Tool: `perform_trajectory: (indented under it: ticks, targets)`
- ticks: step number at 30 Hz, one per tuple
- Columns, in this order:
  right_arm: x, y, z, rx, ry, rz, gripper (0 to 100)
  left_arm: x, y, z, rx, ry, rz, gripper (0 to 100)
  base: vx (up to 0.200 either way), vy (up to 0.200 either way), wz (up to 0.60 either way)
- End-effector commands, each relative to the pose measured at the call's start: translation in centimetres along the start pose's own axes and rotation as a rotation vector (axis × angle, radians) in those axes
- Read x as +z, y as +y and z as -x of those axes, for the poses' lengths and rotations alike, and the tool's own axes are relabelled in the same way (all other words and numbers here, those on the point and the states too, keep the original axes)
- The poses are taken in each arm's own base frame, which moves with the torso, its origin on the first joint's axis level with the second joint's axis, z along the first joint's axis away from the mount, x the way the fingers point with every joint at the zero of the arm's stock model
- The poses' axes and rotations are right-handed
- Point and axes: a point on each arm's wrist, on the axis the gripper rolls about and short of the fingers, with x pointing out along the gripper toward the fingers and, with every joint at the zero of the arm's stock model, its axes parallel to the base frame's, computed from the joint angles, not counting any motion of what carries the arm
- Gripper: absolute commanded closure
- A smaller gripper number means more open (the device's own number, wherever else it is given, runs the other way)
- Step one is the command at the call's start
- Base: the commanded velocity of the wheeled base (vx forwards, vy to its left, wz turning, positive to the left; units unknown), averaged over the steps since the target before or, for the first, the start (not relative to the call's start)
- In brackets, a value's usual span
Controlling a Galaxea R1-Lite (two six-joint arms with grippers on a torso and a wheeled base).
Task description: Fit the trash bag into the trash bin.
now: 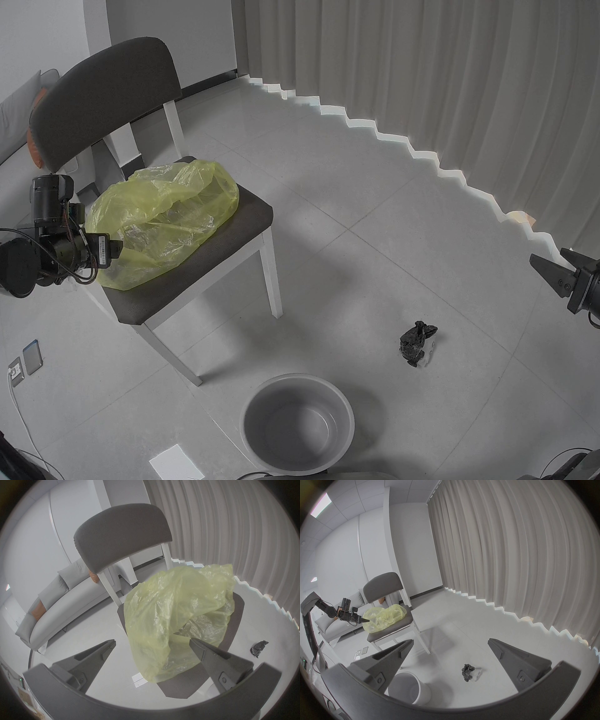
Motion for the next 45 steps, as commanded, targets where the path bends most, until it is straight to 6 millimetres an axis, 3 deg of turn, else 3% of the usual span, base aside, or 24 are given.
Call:
perform_trajectory:
  ticks: [1,7,8,22,27,30,32,33,37,39,45]
  targets:
    - [-0.3,-0.2,-0.7,-0.005,0.026,-0.004,0,-0.1,0.2,-1.2,0.017,0.017,-0.010,0,0.000,0.000,0.00]
    - [-0.4,-0.3,-1.4,-0.002,0.046,-0.007,0,0.4,0.8,-2.1,0.046,0.012,-0.006,0,0.000,0.000,0.00]
    - [-0.4,-0.3,-1.5,-0.003,0.047,-0.006,0,0.4,0.9,-2.2,0.045,0.014,-0.008,100,0.000,0.000,0.00]
    - [-0.7,-0.3,-1.7,0.008,0.061,-0.007,0,0.8,1.0,-1.6,0.035,-0.007,-0.005,100,0.000,0.000,0.00]
    - [-0.8,-0.3,-1.7,0.010,0.064,-0.006,0,3.0,0.5,2.0,-0.101,-0.138,-0.022,100,0.000,0.000,0.00]
    - [-1.1,-0.2,-1.5,0.017,0.074,-0.006,0,5.8,1.1,6.7,-0.238,-0.312,-0.133,100,0.000,0.000,0.00]
    - [-1.3,-0.1,-1.4,0.023,0.080,-0.006,0,6.4,1.0,7.9,-0.276,-0.348,-0.174,100,0.000,0.000,0.00]
    - [-1.7,0.2,-1.4,0.043,0.092,-0.006,0,7.8,0.9,10.7,-0.360,-0.418,-0.251,100,0.000,0.000,0.00]
    - [-1.5,1.3,-1.5,0.114,0.090,0.006,0,9.8,-0.8,15.8,-0.591,-0.472,-0.345,100,0.000,0.000,0.00]
    - [-0.9,1.9,-1.6,0.150,0.072,0.015,0,10.0,-1.7,17.2,-0.691,-0.487,-0.372,100,0.000,0.000,0.00]
    - [0.2,3.3,-1.4,0.240,0.041,0.040,0,9.5,-3.2,18.5,-0.823,-0.532,-0.497,100,0.000,0.000,0.00]
